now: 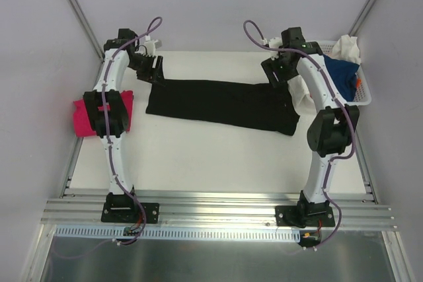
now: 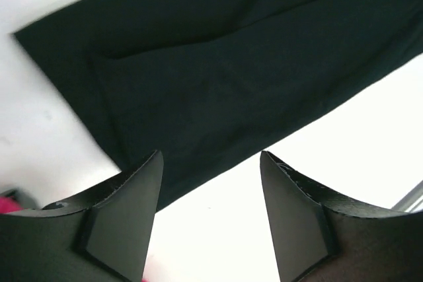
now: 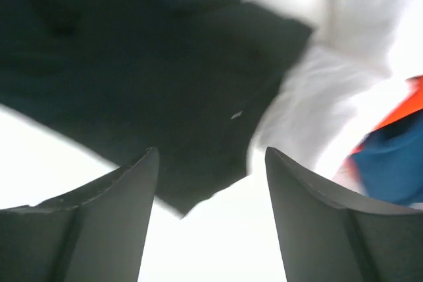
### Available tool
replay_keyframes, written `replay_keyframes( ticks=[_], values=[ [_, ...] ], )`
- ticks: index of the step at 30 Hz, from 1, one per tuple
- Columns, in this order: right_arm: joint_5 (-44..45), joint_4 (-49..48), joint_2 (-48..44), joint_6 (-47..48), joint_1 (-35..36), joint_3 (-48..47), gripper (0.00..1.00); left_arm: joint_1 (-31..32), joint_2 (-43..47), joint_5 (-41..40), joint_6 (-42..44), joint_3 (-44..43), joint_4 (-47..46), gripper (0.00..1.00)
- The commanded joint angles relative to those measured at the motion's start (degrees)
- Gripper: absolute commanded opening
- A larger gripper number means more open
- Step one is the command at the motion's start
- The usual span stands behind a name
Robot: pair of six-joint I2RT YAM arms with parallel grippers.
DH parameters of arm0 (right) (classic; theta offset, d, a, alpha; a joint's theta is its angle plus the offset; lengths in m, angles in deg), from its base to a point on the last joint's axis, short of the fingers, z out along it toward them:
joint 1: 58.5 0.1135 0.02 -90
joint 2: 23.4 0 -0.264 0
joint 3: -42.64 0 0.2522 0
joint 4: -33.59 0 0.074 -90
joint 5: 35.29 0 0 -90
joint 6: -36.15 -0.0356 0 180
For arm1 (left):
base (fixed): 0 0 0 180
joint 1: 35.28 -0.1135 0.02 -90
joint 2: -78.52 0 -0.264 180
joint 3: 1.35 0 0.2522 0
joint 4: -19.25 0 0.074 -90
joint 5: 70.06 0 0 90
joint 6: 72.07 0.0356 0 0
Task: Fold and stack the t-shirts
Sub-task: Fold the tshirt
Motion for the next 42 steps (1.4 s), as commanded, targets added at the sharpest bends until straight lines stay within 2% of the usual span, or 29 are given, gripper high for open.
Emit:
replay_keyframes(
  ticks=[1,3,5,8,10,14,19,23,28,34,37,40,42],
  values=[
    [-15.12,4.82,0.2,-9.95,0.49,4.93,0.58,2.75,-3.21,5.33,-0.94,0.18,0.6,0.52],
    [-16.58,5.26,0.82,-11.38,0.31,5.39,0.53,3.03,-3.84,5.68,-1.64,-0.52,0.69,0.51],
    [-21.67,6.75,3.71,-12.7,-0.39,4.87,0.44,4.42,-6.12,6.57,-2.78,-1.58,0.6,0.5],
    [-27.99,7.98,7.76,-17.18,-1.88,3.55,0.38,5.75,-7.97,5.34,-2.7,-1.94,0.69,0.51],
    [-35.96,8.08,10.3,-20.95,-3.63,4.16,0.37,6.36,-8.67,4.72,-2.61,-0.97,0.6,0.51],
    [-40.49,7.37,13.29,-22.29,-5.13,6.09,0.45,6.63,-9.47,3.68,-3.32,1.14,0.6,0.51],
    [-36.12,7.55,17.08,-21.94,-6.54,4.26,0.54,6.63,-8.85,-0.11,-3.76,4.91,0.77,0.53],
    [-34.08,8.16,20.33,-21.85,-7.16,-0.48,0.58,6.72,-6.22,-0.82,-3.85,10.79,0.95,0.54],
    [-37.67,5.53,24.98,-26.93,-7.42,-7.69,0.63,7.33,-0.42,-2.83,-5.34,20.72,0.95,0.54],
    [-41.72,-1.76,31.22,-33.7,-7.42,-18.13,0.71,11.11,6.43,-3.72,-6.48,31.36,2.53,0.54],
    [-45.48,-10.25,34.74,-41.33,-7.42,-21.48,0.71,14.97,9.07,-2.93,-7.36,34.8,2.71,0.53],
    [-49.45,-21.05,38.17,-53.29,-7.25,-22.38,0.71,19.61,10.92,-2.31,-8.32,37.52,2.53,0.53],
    [-49.64,-22.34,39.84,-54.11,-5.85,-24.3,0.72,21.74,12.32,-1.87,-9.11,39.27,2.1,0.52]
  ],
)
